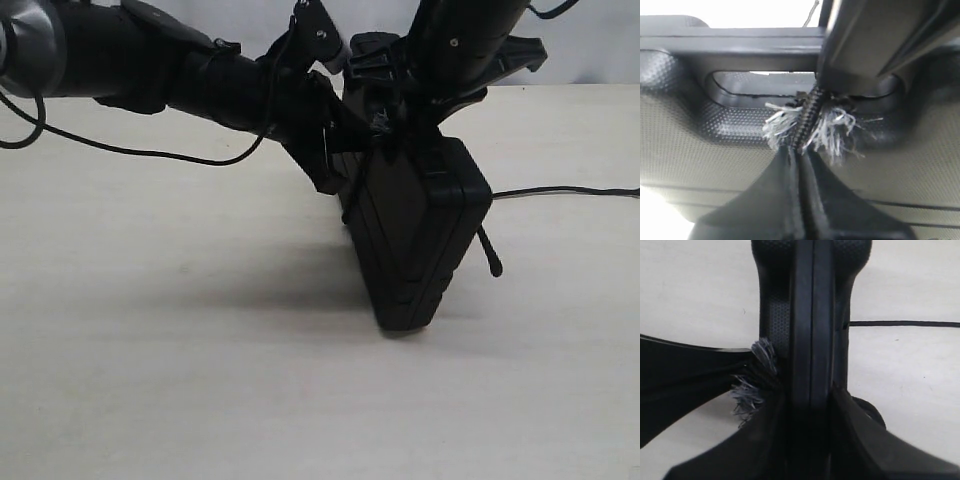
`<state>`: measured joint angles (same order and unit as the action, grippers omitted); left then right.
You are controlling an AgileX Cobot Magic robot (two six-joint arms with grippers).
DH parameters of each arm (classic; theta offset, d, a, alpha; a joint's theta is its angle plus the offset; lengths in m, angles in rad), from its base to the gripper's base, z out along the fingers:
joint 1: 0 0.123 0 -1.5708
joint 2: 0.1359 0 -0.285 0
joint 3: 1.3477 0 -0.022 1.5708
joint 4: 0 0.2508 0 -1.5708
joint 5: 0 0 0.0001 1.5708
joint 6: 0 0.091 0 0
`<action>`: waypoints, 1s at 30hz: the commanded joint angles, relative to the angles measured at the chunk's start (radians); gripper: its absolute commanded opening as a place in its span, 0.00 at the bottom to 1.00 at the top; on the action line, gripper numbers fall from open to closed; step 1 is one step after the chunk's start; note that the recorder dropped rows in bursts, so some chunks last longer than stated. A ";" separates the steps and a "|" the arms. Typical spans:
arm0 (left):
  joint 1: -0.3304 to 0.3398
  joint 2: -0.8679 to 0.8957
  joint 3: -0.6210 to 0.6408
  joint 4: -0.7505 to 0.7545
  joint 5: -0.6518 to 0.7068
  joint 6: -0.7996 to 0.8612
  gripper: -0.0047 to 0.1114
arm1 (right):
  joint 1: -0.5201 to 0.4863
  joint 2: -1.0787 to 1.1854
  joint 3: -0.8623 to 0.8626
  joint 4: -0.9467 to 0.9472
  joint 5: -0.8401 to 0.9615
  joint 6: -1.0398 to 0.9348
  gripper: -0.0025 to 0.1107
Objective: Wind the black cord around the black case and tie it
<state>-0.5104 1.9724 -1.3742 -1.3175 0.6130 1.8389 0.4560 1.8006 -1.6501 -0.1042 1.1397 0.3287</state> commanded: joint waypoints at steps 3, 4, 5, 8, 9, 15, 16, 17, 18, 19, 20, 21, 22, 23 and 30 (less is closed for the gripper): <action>-0.024 -0.071 0.005 0.105 0.111 0.041 0.04 | 0.000 0.000 0.002 0.037 -0.065 0.024 0.06; -0.024 -0.081 0.005 0.173 0.111 0.012 0.07 | 0.000 0.000 0.002 0.037 -0.065 0.024 0.06; -0.024 -0.086 0.005 0.225 0.104 -0.014 0.11 | 0.000 0.000 0.002 0.037 -0.065 0.024 0.06; -0.024 -0.090 0.005 0.385 -0.001 -0.209 0.33 | 0.000 0.000 0.002 0.037 -0.063 0.024 0.06; -0.024 -0.090 0.005 0.410 -0.017 -0.251 0.37 | 0.000 0.000 0.002 0.037 -0.063 0.024 0.06; 0.104 -0.149 0.005 0.403 0.070 -0.330 0.40 | 0.000 0.002 0.004 0.037 -0.057 0.024 0.06; 0.148 -0.155 0.005 0.374 0.088 -0.364 0.40 | 0.000 0.002 0.004 0.044 -0.055 0.024 0.06; 0.206 -0.155 0.005 0.362 0.092 -0.434 0.40 | 0.000 0.004 0.004 0.071 -0.055 0.024 0.06; 0.227 -0.155 0.008 0.362 0.097 -0.441 0.40 | 0.000 0.011 0.004 0.092 -0.055 0.024 0.06; 0.239 -0.155 0.013 0.362 0.101 -0.441 0.40 | 0.000 0.018 0.004 0.104 -0.055 0.024 0.06; 0.255 -0.155 0.017 0.360 0.105 -0.441 0.40 | 0.000 0.028 0.004 0.112 -0.055 0.024 0.06; 0.264 -0.155 0.020 0.358 0.107 -0.441 0.40 | 0.000 0.036 0.004 0.121 -0.057 0.024 0.06; 0.272 -0.155 0.030 0.355 0.107 -0.441 0.40 | 0.000 0.047 0.004 0.137 -0.061 0.018 0.06; 0.278 -0.155 0.039 0.355 0.098 -0.436 0.40 | 0.007 0.056 0.004 0.155 -0.066 -0.001 0.06; 0.300 -0.155 0.101 0.351 0.017 -0.374 0.40 | 0.098 0.070 0.004 0.175 -0.148 -0.015 0.06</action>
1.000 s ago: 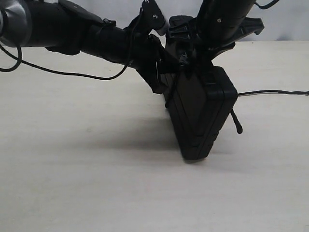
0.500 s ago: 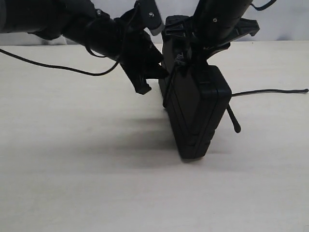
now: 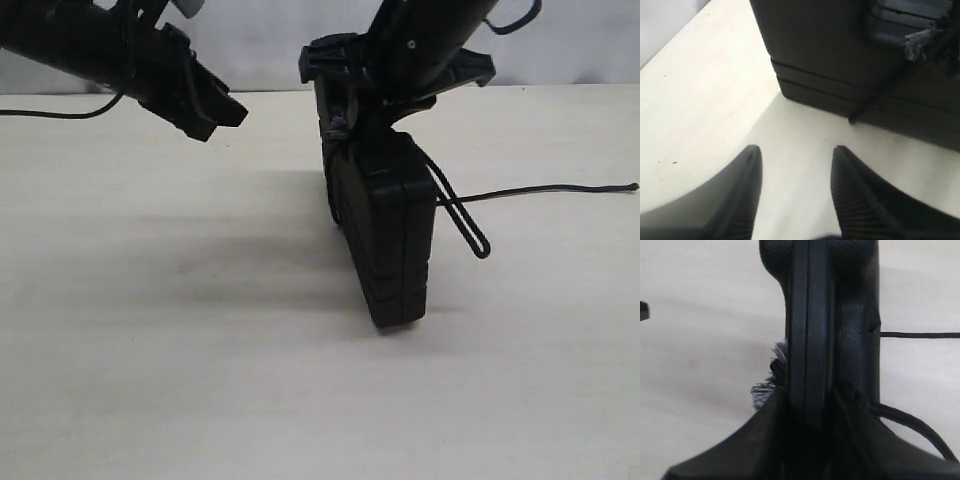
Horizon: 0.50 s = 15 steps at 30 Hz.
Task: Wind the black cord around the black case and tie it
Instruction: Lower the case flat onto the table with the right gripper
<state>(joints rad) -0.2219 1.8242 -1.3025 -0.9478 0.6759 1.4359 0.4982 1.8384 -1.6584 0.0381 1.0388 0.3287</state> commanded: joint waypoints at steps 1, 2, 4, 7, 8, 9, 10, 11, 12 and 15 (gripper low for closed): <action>0.013 -0.006 0.037 -0.021 -0.057 0.029 0.40 | 0.076 0.036 0.012 0.033 -0.057 -0.015 0.06; 0.018 -0.006 0.044 -0.023 -0.061 0.029 0.40 | 0.095 0.040 0.012 0.033 -0.066 -0.007 0.06; 0.031 -0.006 0.046 -0.025 -0.061 0.029 0.40 | 0.126 0.058 0.012 0.031 -0.079 0.008 0.06; 0.068 -0.009 0.046 -0.029 -0.060 0.025 0.40 | 0.163 0.110 0.012 0.028 -0.117 0.026 0.06; 0.086 -0.009 0.046 -0.029 -0.052 0.024 0.40 | 0.167 0.132 0.012 0.028 -0.132 0.031 0.06; 0.100 -0.009 0.046 -0.030 -0.041 0.024 0.40 | 0.174 0.152 0.012 0.033 -0.145 0.031 0.06; 0.120 -0.009 0.046 -0.032 -0.028 0.024 0.40 | 0.179 0.171 0.012 0.033 -0.154 0.031 0.06; 0.139 -0.009 0.046 -0.034 -0.020 0.022 0.40 | 0.179 0.187 0.012 0.037 -0.159 0.031 0.06; 0.154 -0.009 0.046 -0.039 -0.016 0.022 0.40 | 0.179 0.199 0.012 0.046 -0.166 0.031 0.06; 0.200 -0.009 0.046 -0.046 -0.004 0.022 0.40 | 0.179 0.234 0.012 0.059 -0.190 0.031 0.06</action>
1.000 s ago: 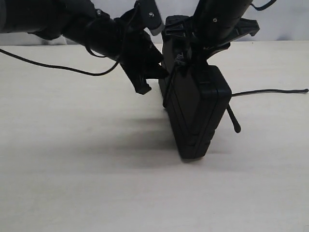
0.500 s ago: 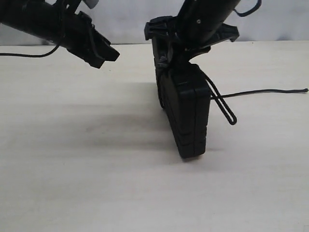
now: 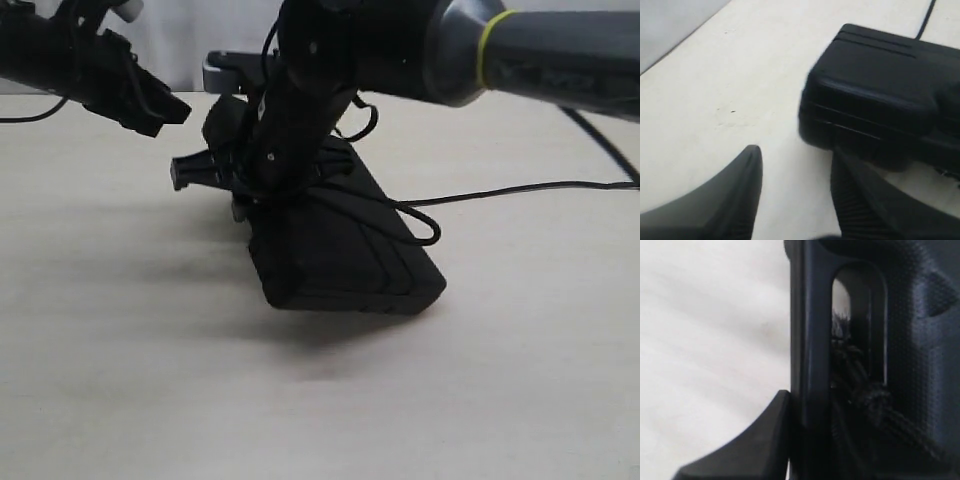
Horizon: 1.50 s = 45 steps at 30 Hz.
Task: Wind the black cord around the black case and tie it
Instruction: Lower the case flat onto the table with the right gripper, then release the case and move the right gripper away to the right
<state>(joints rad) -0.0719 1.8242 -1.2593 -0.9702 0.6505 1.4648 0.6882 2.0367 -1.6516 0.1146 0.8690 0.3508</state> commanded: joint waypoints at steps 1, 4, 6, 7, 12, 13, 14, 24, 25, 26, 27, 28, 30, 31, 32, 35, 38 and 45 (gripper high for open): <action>0.060 -0.009 0.003 -0.033 0.029 -0.007 0.40 | -0.011 0.048 0.005 -0.018 -0.033 0.008 0.06; 0.067 -0.009 0.003 -0.038 0.044 -0.003 0.40 | -0.011 0.081 0.005 -0.014 -0.067 0.008 0.06; 0.065 -0.009 0.003 -0.038 0.049 0.000 0.40 | -0.011 0.095 0.005 0.002 -0.082 0.004 0.06; 0.065 -0.006 0.003 -0.040 0.053 0.000 0.40 | -0.011 0.099 0.005 0.004 -0.086 -0.004 0.06; 0.065 -0.007 0.003 -0.040 0.061 0.000 0.40 | -0.011 0.101 0.001 -0.003 -0.099 -0.050 0.06; 0.065 -0.007 0.003 -0.040 0.067 0.002 0.40 | -0.011 0.101 0.001 0.001 -0.098 -0.050 0.06; 0.065 -0.007 0.003 -0.042 0.073 0.004 0.40 | -0.011 0.101 0.001 0.001 -0.098 -0.050 0.06; 0.065 -0.007 0.003 -0.042 0.091 0.003 0.40 | -0.011 0.103 0.001 -0.027 -0.118 -0.044 0.14; 0.065 -0.007 0.003 -0.044 0.093 0.003 0.40 | -0.011 0.103 0.001 -0.027 -0.118 -0.048 0.18; 0.065 -0.007 0.003 -0.051 0.096 0.005 0.40 | -0.011 0.103 0.001 -0.028 -0.118 -0.050 0.23; 0.065 -0.007 0.003 -0.062 0.098 0.004 0.40 | -0.011 0.103 0.001 -0.028 -0.118 -0.050 0.27; 0.065 -0.007 0.003 -0.067 0.104 0.004 0.40 | -0.011 0.103 0.001 -0.028 -0.118 -0.050 0.33; 0.065 -0.007 0.003 -0.067 0.114 0.009 0.40 | -0.011 0.101 0.001 -0.028 -0.118 -0.050 0.41; 0.065 -0.007 0.003 -0.067 0.118 0.016 0.40 | -0.011 0.101 -0.004 -0.026 -0.118 -0.050 0.44; 0.065 -0.007 0.003 -0.067 0.118 0.024 0.40 | -0.011 0.101 -0.014 -0.029 -0.112 -0.050 0.45; 0.065 0.003 0.003 -0.067 0.132 0.034 0.40 | -0.011 0.101 -0.055 -0.032 -0.085 -0.050 0.45; 0.065 0.030 0.003 -0.067 0.207 0.098 0.40 | -0.011 0.101 -0.136 -0.050 0.010 -0.052 0.45; -0.015 0.136 0.003 -0.079 0.454 0.341 0.40 | -0.011 0.099 -0.276 -0.299 0.352 -0.094 0.45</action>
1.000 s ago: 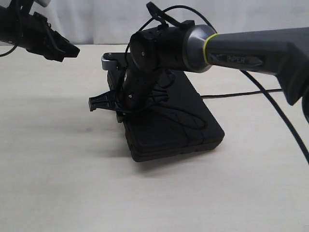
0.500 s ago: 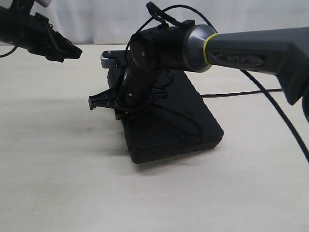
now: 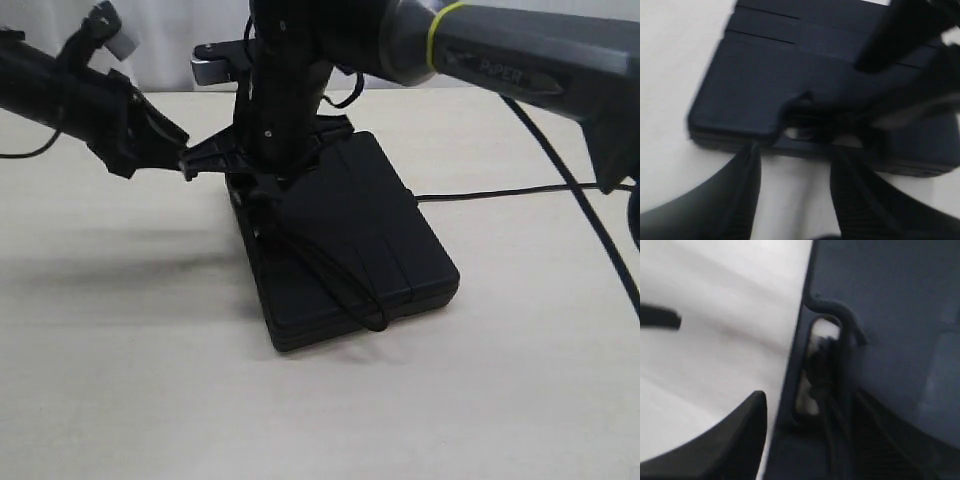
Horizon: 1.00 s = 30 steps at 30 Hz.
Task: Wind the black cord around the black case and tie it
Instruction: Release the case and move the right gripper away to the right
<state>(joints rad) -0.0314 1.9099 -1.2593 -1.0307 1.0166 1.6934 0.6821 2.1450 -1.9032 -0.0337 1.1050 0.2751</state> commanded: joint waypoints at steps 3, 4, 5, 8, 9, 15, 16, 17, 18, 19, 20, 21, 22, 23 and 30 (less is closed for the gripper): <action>-0.124 0.097 0.003 -0.018 0.071 0.210 0.40 | -0.018 -0.020 0.024 -0.284 0.116 0.031 0.45; -0.159 0.114 0.003 -0.022 0.048 0.297 0.40 | -0.036 -0.035 0.051 -0.296 0.116 0.037 0.45; -0.199 0.120 0.003 -0.025 0.018 0.361 0.40 | -0.063 -0.053 0.077 -0.293 0.116 0.033 0.45; -0.253 0.120 0.003 -0.042 -0.045 0.405 0.40 | -0.147 -0.116 0.141 -0.289 0.116 0.033 0.45; -0.268 0.120 0.003 -0.046 -0.081 0.419 0.40 | -0.173 -0.133 0.159 -0.281 0.105 0.033 0.45; -0.389 0.123 0.003 0.008 -0.419 0.450 0.40 | -0.481 -0.191 0.364 -0.097 -0.091 -0.037 0.45; -0.396 0.125 0.003 0.008 -0.433 0.450 0.40 | -0.514 -0.189 0.381 -0.084 -0.117 -0.039 0.45; -0.403 0.125 0.003 0.008 -0.447 0.450 0.40 | -0.566 -0.185 0.404 -0.053 -0.163 -0.041 0.45; -0.406 0.125 0.003 0.008 -0.464 0.450 0.40 | -0.598 -0.179 0.417 -0.016 -0.209 -0.057 0.45; -0.406 0.125 0.001 0.008 -0.476 0.450 0.40 | -0.638 -0.170 0.426 0.018 -0.257 -0.077 0.45; -0.406 0.125 0.001 0.008 -0.478 0.450 0.40 | -0.661 -0.162 0.425 0.034 -0.299 -0.125 0.45; -0.406 0.125 0.001 0.013 -0.479 0.450 0.40 | -0.687 -0.140 0.425 0.034 -0.365 -0.286 0.45; -0.406 0.125 0.001 0.029 -0.480 0.450 0.40 | -0.697 -0.128 0.421 0.014 -0.373 -0.336 0.45; -0.406 0.125 0.001 0.067 -0.480 0.450 0.40 | -0.705 -0.093 0.392 -0.061 -0.368 -0.300 0.45; -0.406 0.125 0.001 0.022 -0.583 0.450 0.40 | -0.708 0.203 -0.004 -0.319 -0.040 -0.207 0.45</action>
<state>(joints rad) -0.4340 2.0324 -1.2589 -0.9806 0.5107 2.1119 -0.0196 2.2870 -1.8094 -0.3205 0.9865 0.1006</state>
